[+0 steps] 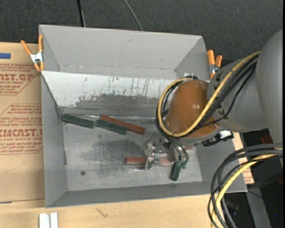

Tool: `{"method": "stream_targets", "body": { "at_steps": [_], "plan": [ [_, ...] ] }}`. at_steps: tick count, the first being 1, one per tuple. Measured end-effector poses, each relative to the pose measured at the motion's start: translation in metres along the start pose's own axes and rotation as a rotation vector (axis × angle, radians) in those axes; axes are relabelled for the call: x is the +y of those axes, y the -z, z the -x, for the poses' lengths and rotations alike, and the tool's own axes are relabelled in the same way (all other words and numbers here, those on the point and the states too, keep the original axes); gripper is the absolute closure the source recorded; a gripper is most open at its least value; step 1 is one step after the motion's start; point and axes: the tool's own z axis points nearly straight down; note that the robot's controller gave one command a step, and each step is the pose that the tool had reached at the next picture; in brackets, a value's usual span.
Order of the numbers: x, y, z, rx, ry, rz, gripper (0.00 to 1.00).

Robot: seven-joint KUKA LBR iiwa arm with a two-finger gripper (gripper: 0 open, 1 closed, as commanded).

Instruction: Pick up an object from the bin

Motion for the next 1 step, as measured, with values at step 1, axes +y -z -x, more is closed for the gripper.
{"method": "stream_targets", "body": {
  "at_steps": [1],
  "plan": [
    [0.0002, 0.0261, 0.0002, -0.004, 0.0, 0.0, 1.0]
  ]
}}
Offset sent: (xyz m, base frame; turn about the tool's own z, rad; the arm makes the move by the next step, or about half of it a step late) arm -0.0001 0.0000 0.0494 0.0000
